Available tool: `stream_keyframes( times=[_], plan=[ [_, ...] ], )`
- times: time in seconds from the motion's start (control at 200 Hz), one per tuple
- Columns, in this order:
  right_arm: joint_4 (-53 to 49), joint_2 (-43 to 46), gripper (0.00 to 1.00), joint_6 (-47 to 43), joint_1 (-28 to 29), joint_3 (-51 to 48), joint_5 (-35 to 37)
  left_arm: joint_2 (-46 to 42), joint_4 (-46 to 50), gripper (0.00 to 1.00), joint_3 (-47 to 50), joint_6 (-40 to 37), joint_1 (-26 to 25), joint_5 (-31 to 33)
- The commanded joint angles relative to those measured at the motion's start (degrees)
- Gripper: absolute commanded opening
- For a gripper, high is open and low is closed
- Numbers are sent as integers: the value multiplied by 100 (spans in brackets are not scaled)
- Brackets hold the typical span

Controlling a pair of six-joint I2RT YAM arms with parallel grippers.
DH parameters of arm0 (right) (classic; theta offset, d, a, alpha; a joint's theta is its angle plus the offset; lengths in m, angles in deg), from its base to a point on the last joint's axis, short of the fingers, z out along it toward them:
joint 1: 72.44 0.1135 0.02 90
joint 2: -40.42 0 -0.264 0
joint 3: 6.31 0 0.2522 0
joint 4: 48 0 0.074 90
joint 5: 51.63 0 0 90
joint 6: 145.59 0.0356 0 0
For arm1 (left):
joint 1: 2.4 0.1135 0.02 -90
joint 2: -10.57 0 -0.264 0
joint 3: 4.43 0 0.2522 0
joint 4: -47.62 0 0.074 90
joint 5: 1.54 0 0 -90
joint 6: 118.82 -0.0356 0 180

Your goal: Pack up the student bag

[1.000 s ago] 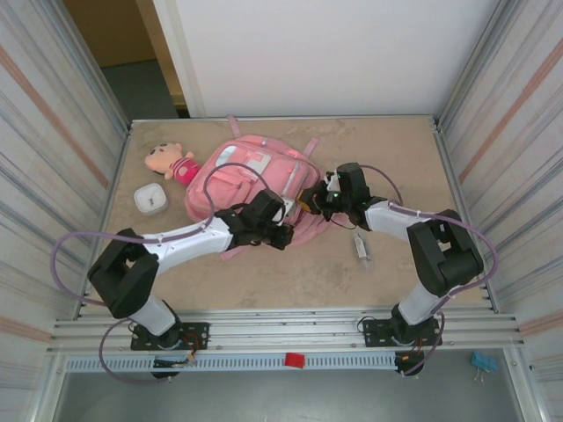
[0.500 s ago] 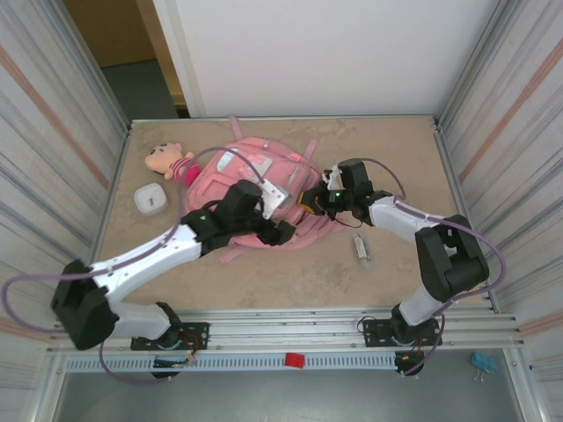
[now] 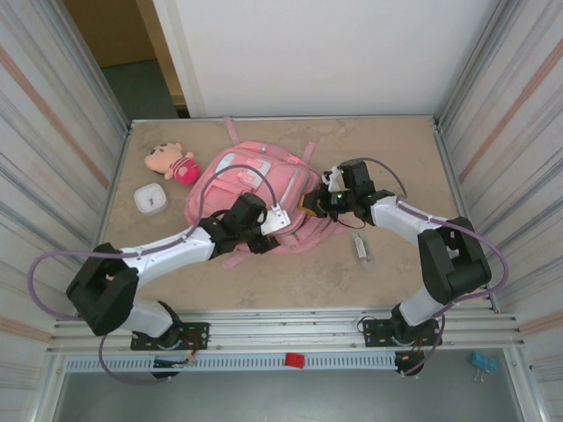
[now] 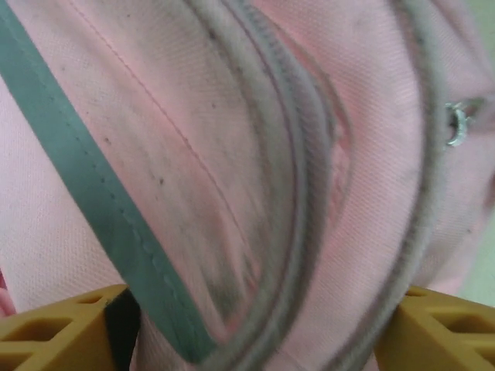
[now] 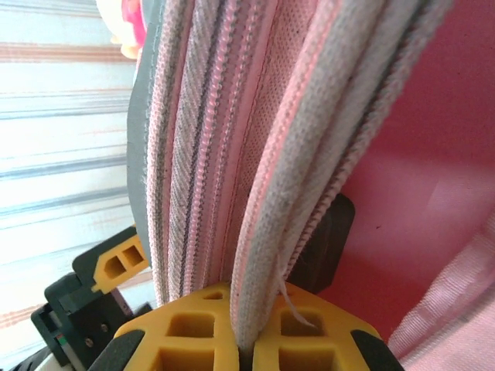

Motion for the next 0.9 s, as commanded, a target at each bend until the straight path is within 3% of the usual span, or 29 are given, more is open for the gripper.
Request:
stream_keyframes(
  times=[0.0, 0.05, 0.125, 0.19, 0.251, 0.426, 0.596, 0.792, 0.897],
  plan=[
    [115, 263, 0, 117, 27, 66, -674, 232, -859, 48, 161, -380, -103, 481],
    [-13, 329, 5, 1, 10, 64, -633, 211, -715, 38, 125, -329, -104, 279],
    [-470, 484, 24, -523, 33, 68, -387, 79, -535, 21, 119, -154, -66, -228],
    [-1022, 653, 37, -1185, 164, 67, 15, -41, -383, 17, 119, 94, 30, -696],
    [-1186, 834, 43, -1532, 326, -52, 275, -98, -239, 15, 86, 247, 117, -1028],
    [-1387, 1571, 49, -1962, 629, -504, 1090, -124, -74, 14, 25, 403, 247, -1330],
    [-1872, 2037, 48, -2435, 1195, -649, 1903, -67, 11, 14, -116, 510, 334, -1524],
    [-1823, 1880, 44, -2248, 1709, -583, 2959, 11, 38, 13, -258, 674, 379, -1723],
    [-1548, 1688, 42, -2195, 1817, -545, 3113, 23, 62, 13, -319, 722, 388, -1807]
  ],
)
